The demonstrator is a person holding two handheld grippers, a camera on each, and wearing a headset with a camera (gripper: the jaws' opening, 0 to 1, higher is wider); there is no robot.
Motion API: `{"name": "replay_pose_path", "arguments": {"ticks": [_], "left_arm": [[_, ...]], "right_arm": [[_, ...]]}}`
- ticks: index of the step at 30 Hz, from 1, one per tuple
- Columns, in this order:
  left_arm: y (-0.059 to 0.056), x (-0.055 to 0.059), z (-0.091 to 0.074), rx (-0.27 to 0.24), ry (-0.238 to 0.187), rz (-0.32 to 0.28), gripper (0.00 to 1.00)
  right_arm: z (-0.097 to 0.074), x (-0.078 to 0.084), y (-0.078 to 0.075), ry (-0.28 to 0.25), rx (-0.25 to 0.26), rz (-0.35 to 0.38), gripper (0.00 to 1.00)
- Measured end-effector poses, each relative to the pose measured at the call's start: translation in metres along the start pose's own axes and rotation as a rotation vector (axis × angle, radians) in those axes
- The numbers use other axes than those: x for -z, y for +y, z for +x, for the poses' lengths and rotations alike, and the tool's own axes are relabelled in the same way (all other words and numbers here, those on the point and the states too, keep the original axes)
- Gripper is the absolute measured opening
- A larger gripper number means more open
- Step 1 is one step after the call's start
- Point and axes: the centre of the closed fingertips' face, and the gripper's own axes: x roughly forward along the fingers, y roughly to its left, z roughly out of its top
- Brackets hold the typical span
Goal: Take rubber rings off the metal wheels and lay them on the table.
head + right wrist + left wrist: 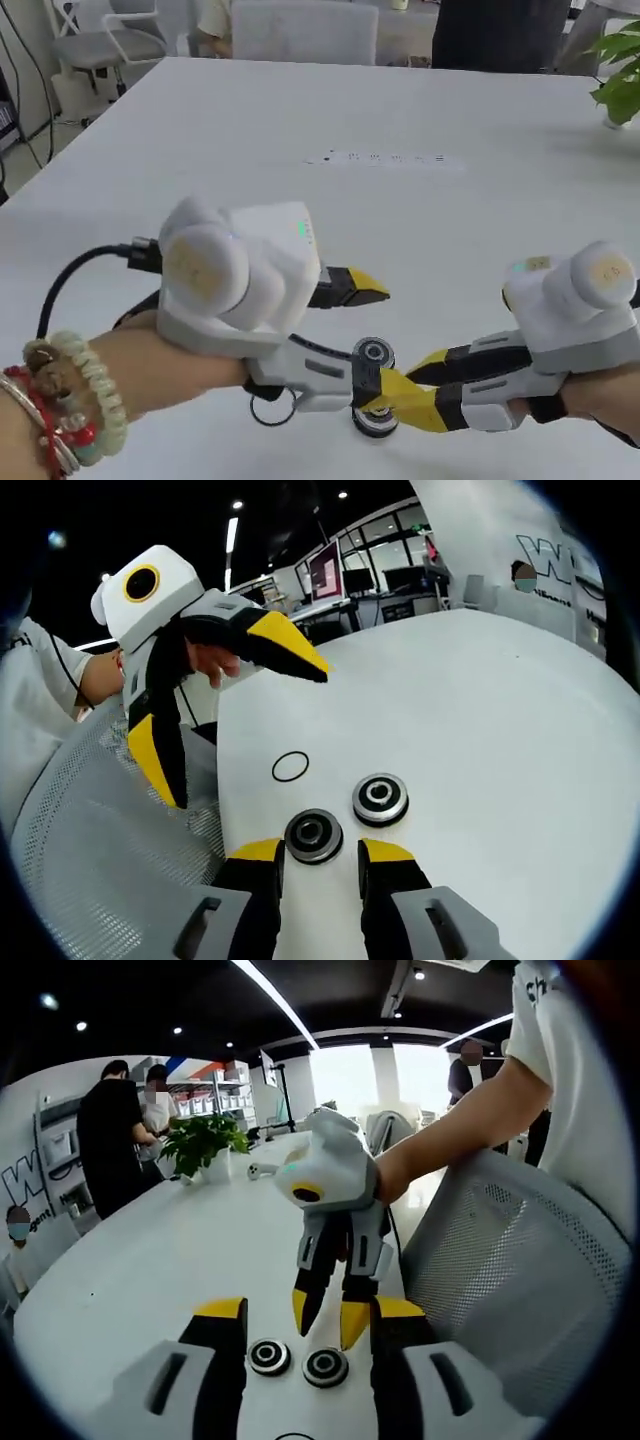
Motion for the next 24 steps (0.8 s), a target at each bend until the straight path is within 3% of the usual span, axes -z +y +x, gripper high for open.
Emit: {"name": "replay_pose_path", "arguments": {"ticks": [2,4,6,8,11,14,20,24], "left_arm": [[-0.004,0.012,0.005,0.004,0.016,-0.018,0.41],[-0.009,0.025,0.008,0.019,0.061,-0.01,0.4],[-0.013,0.032,0.011,0.035,0.081,0.044,0.39],[-0.015,0.035,0.014,0.032,0.085,0.045,0.37],[-0.021,0.043,0.019,0.069,0.107,0.01,0.33],[-0.023,0.047,0.022,0.07,0.114,-0.001,0.32],[-0.014,0.057,0.021,0.028,0.12,-0.059,0.27],[-0.01,0.057,0.022,0.012,0.089,-0.148,0.21]], "right_arm": [[0.002,0.004,0.001,0.021,-0.002,-0.026,0.23],[0.004,0.007,0.003,0.034,-0.008,-0.033,0.24],[0.004,0.008,0.003,0.035,-0.011,-0.04,0.24],[0.005,0.009,0.003,0.039,-0.009,-0.044,0.24],[0.007,0.012,0.003,0.049,-0.008,-0.051,0.24],[0.008,0.015,0.004,0.064,-0.014,-0.063,0.24],[0.008,0.016,0.004,0.068,-0.013,-0.069,0.24],[0.008,0.013,0.003,0.058,-0.009,-0.073,0.22]]}}
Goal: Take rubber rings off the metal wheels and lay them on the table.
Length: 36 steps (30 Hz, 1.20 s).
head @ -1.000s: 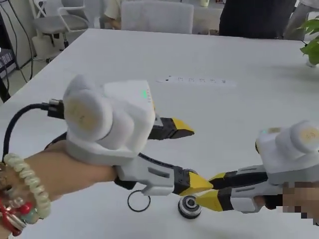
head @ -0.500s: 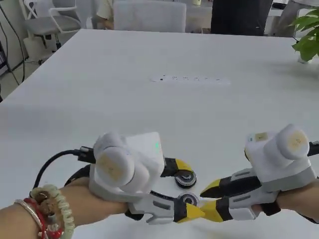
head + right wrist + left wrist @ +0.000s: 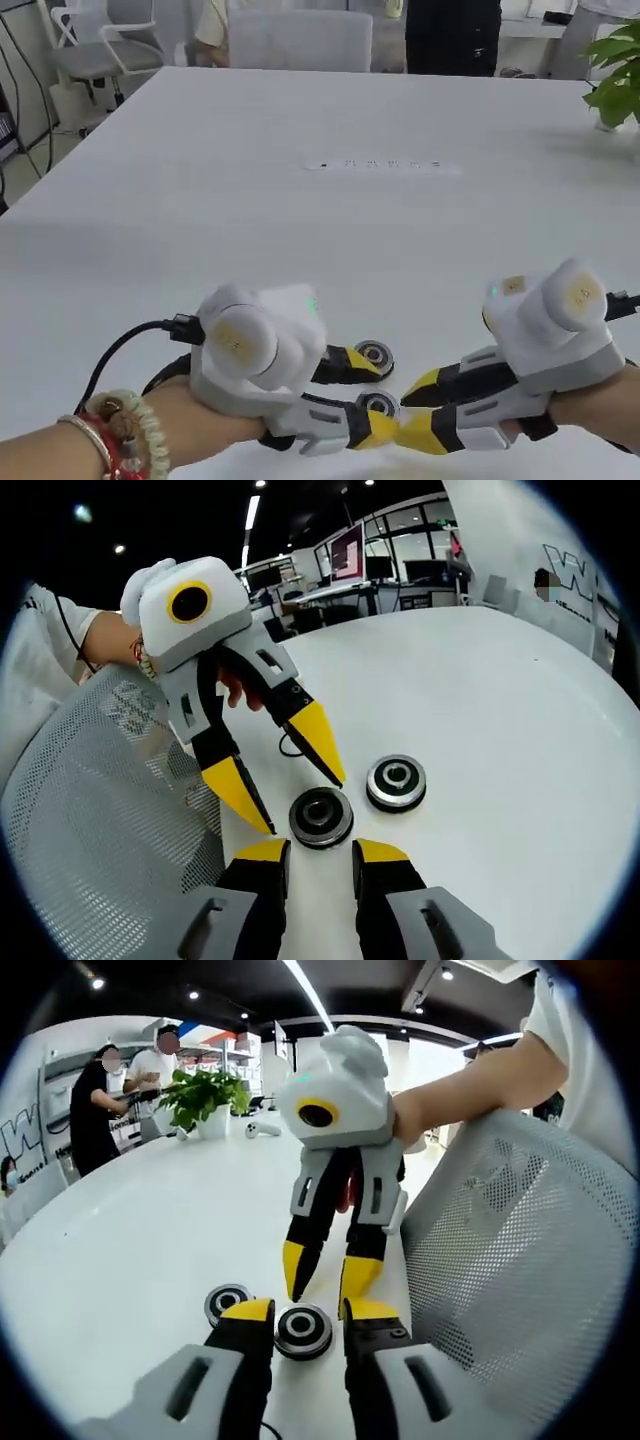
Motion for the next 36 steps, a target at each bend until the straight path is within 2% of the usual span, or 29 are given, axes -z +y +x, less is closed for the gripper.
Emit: {"name": "replay_pose_path", "arguments": {"ticks": [4,7,11,15,16,25,36], "left_arm": [[0.0,0.002,0.002,-0.01,0.012,0.02,0.18],[0.0,0.005,0.004,-0.014,0.03,0.013,0.15],[0.003,0.011,0.004,-0.033,0.055,0.04,0.09],[0.004,0.021,0.004,-0.035,0.089,0.055,0.09],[0.005,0.019,0.003,-0.036,0.078,0.05,0.09],[0.006,0.019,0.004,-0.037,0.071,0.038,0.07],[0.006,0.018,0.005,-0.041,0.064,0.036,0.07]], "right_arm": [[0.002,-0.002,0.001,-0.007,-0.006,-0.005,0.21],[0.005,0.001,0.002,0.003,-0.009,-0.011,0.2],[0.006,0.002,0.0,0.003,0.0,-0.023,0.18],[0.008,0.004,-0.001,0.005,0.011,-0.042,0.18],[0.008,0.003,-0.001,0.005,0.011,-0.046,0.18],[0.009,0.003,-0.003,0.008,0.017,-0.106,0.17],[0.007,0.003,-0.004,0.008,0.019,-0.13,0.13]]}}
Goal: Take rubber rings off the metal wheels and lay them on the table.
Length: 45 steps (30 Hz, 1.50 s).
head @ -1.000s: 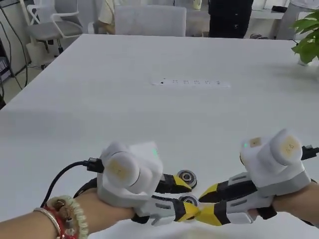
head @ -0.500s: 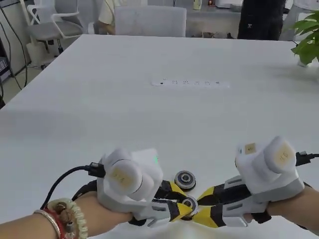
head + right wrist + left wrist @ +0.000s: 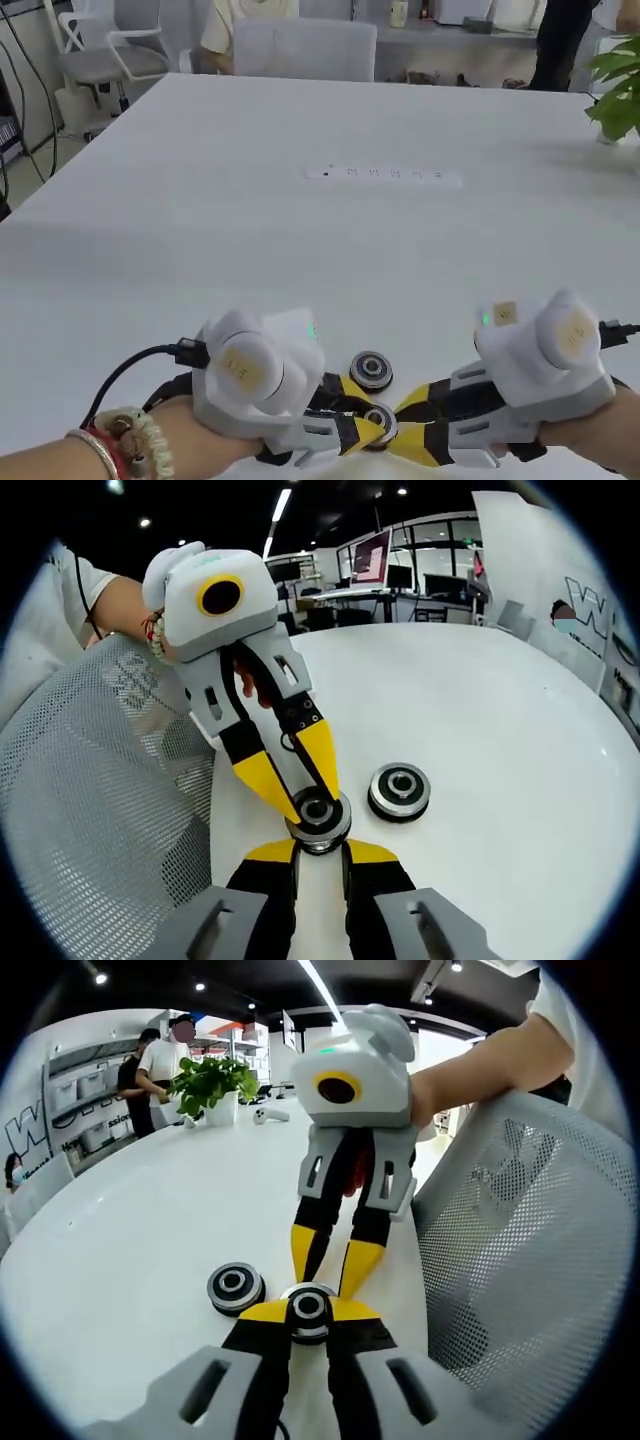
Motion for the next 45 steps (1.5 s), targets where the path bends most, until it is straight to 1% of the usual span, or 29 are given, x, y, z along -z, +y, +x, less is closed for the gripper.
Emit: {"name": "replay_pose_path", "arguments": {"ticks": [1,2,3,4,6,7,10,11,14,15,16,17,19,20,22,23,24,25,27,29,33,37,39,40,41,42,45], "left_arm": [[0.0,0.0,0.0,0.0,0.0,0.001,0.07],[0.0,0.0,0.0,-0.001,0.0,0.001,0.07],[0.0,0.0,0.0,0.001,0.0,-0.002,0.07],[0.0,0.0,0.0,0.001,-0.001,-0.001,0.07],[0.0,0.0,0.0,0.0,0.0,-0.002,0.07],[0.0,0.0,0.0,-0.001,0.0,-0.003,0.07],[0.0,0.0,0.0,-0.002,-0.002,-0.004,0.07],[0.0,0.0,0.0,-0.002,-0.002,-0.006,0.07],[0.001,0.001,-0.001,-0.007,-0.001,-0.008,0.07],[0.001,0.001,-0.001,-0.007,0.0,-0.008,0.07],[0.001,0.001,-0.001,-0.008,0.0,-0.008,0.07],[0.001,0.001,-0.001,-0.009,-0.001,-0.012,0.07],[0.001,0.001,-0.001,-0.014,-0.004,-0.013,0.07],[0.001,0.001,-0.001,-0.015,-0.005,-0.012,0.07],[0.001,0.001,-0.001,-0.017,-0.001,-0.012,0.07],[0.001,0.001,-0.001,-0.018,0.0,-0.011,0.07],[0.001,0.001,-0.001,-0.017,0.001,-0.012,0.07],[0.002,0.001,-0.001,-0.02,0.001,-0.015,0.07],[0.001,0.001,-0.001,-0.021,0.001,-0.016,0.07],[0.002,0.001,-0.001,-0.023,0.001,-0.017,0.07],[0.002,0.001,-0.001,-0.022,-0.001,-0.018,0.07],[0.002,0.001,-0.001,-0.021,-0.005,-0.02,0.07],[0.002,0.001,-0.001,-0.019,-0.011,-0.019,0.07],[0.002,0.001,-0.002,-0.018,-0.013,-0.017,0.07],[0.002,0.001,-0.002,-0.018,-0.016,-0.017,0.07],[0.002,0.001,-0.002,-0.016,-0.018,-0.017,0.07],[0.002,0.001,-0.002,-0.015,-0.02,-0.017,0.07]], "right_arm": [[-0.001,0.003,-0.002,0.015,0.01,-0.011,0.07],[-0.001,0.005,-0.002,0.016,0.008,-0.017,0.01],[-0.002,0.002,-0.003,-0.001,0.013,-0.012,0.01],[-0.002,0.004,-0.003,0.009,0.01,0.006,0.01],[-0.002,0.003,-0.003,0.016,0.014,-0.018,0.0],[-0.002,0.003,-0.002,0.018,0.015,-0.015,0.0],[-0.002,0.003,-0.004,0.017,0.019,0.012,0.0],[-0.002,0.003,-0.005,0.02,0.023,0.039,0.0],[-0.001,0.003,-0.007,0.03,0.039,0.221,0.0],[-0.001,0.004,-0.007,0.029,0.035,0.305,0.0],[-0.001,0.004,-0.008,0.019,0.029,0.323,0.0],[-0.001,0.004,-0.008,0.014,0.024,0.365,0.0],[-0.001,0.005,-0.009,0.005,0.02,0.487,0.0],[-0.001,0.005,-0.01,-0.002,0.018,0.498,0.0],[-0.001,0.005,-0.011,-0.016,0.02,0.606,0.0],[-0.002,0.005,-0.011,-0.02,0.016,0.634,0.0],[-0.002,0.005,-0.013,-0.041,0.013,0.637,0.0],[-0.002,0.006,-0.012,-0.046,0.005,0.643,0.0],[-0.003,0.005,-0.011,-0.047,-0.004,0.726,0.0],[-0.003,0.005,-0.013,-0.048,-0.002,0.714,0.0],[-0.003,0.005,-0.012,-0.048,-0.006,0.736,0.0],[-0.007,0.003,-0.011,-0.061,-0.025,0.76,0.0],[-0.01,0.001,-0.011,-0.078,-0.033,0.772,0.0],[-0.013,-0.011,-0.012,-0.145,-0.058,0.8,0.0],[-0.014,-0.007,-0.013,-0.124,-0.047,0.801,0.0],[-0.012,-0.006,-0.009,-0.113,-0.047,0.779,0.0],[-0.011,-0.006,-0.011,-0.116,-0.052,0.78,0.0]]}}
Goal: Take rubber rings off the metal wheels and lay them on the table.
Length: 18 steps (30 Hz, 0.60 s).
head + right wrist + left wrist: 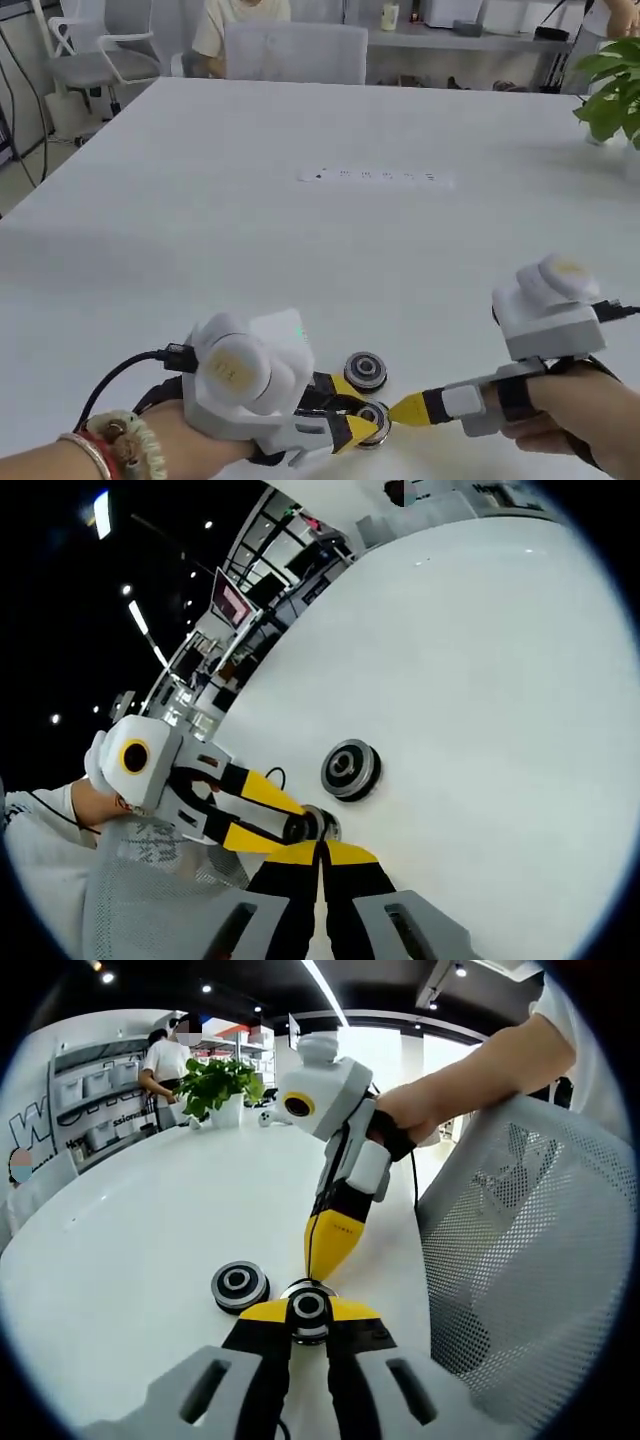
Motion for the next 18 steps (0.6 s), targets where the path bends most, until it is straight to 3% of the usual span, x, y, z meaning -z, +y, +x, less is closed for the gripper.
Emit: {"name": "replay_pose_path", "arguments": {"ticks": [7,18], "left_arm": [[0.0004,0.0003,-0.0005,0.001,-0.011,-0.009,0.07],[-0.0005,0.001,-0.002,0.019,-0.072,-0.022,0.08]], "right_arm": [[-0.0003,-0.0004,0.0034,0.004,0.004,-0.001,0.0],[0.0031,0.0009,0.008,0.023,-0.014,-0.015,0.0]]}}
